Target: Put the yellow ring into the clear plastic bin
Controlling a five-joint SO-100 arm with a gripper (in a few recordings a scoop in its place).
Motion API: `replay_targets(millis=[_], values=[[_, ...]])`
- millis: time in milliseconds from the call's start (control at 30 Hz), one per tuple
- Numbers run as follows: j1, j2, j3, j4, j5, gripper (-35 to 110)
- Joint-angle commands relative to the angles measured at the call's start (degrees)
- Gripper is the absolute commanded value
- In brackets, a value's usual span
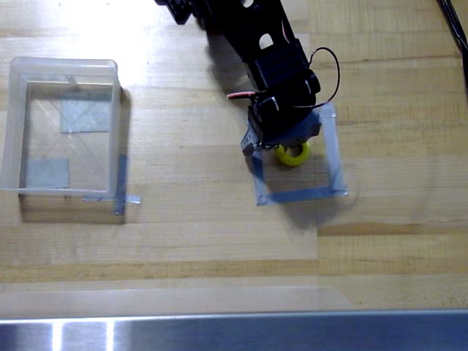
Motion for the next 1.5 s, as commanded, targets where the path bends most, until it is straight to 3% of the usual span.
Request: replay_targets(millis=[0,467,933,1267,1467], values=[[-0.7,2.5,-0.4,0.7,0.4,27],[-2.1,14.2,0.3,6.0,0.4,0],[-1.9,21.9,0.7,8.5,0.8,0],[-1.1,13.2,0.6,3.7,0.6,22],[-3.0,10.0,0.6,0.7,1.0,24]])
